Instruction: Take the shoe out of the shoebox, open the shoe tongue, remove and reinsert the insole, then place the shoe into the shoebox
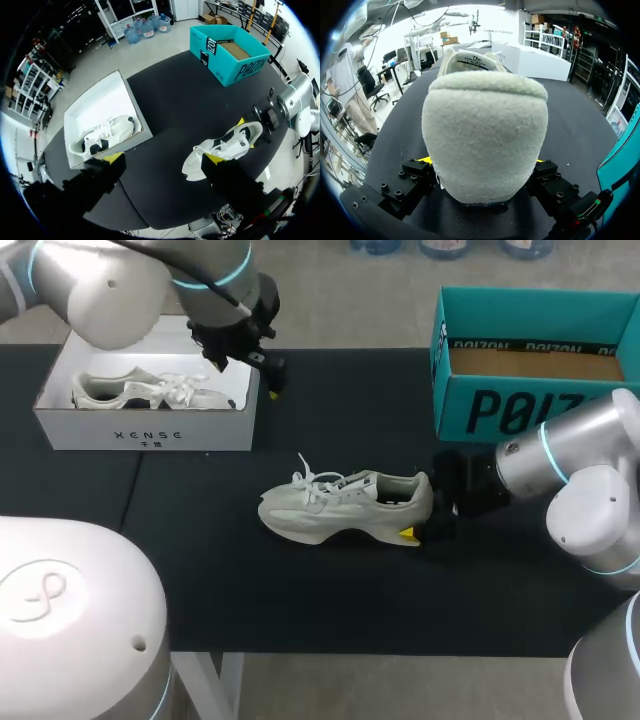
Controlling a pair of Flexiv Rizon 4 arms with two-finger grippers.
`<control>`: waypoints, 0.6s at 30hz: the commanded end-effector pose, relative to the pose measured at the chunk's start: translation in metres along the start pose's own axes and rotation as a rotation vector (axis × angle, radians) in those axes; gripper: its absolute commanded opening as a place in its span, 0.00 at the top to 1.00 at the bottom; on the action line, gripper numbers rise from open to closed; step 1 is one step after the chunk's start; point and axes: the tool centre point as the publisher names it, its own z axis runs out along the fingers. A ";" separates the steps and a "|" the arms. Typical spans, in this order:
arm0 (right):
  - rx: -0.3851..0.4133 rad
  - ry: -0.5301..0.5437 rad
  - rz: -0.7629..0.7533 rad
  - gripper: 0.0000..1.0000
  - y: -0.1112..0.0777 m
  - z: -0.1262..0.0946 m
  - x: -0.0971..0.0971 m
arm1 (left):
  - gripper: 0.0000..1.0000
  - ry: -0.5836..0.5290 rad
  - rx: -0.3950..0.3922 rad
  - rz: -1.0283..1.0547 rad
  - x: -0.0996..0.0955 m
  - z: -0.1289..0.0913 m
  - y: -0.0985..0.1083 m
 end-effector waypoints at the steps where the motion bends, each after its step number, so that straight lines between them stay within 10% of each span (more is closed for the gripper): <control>1: 0.001 -0.001 0.001 1.00 -0.001 0.005 0.000 | 0.00 -0.160 0.029 -0.227 0.009 -0.002 0.016; 10: 0.001 -0.001 0.001 1.00 -0.001 0.005 0.000 | 0.00 -0.160 0.029 -0.227 0.009 -0.002 0.016; 18: 0.001 -0.001 0.001 1.00 -0.001 0.005 0.000 | 0.00 -0.209 -0.071 -0.540 0.058 0.015 0.046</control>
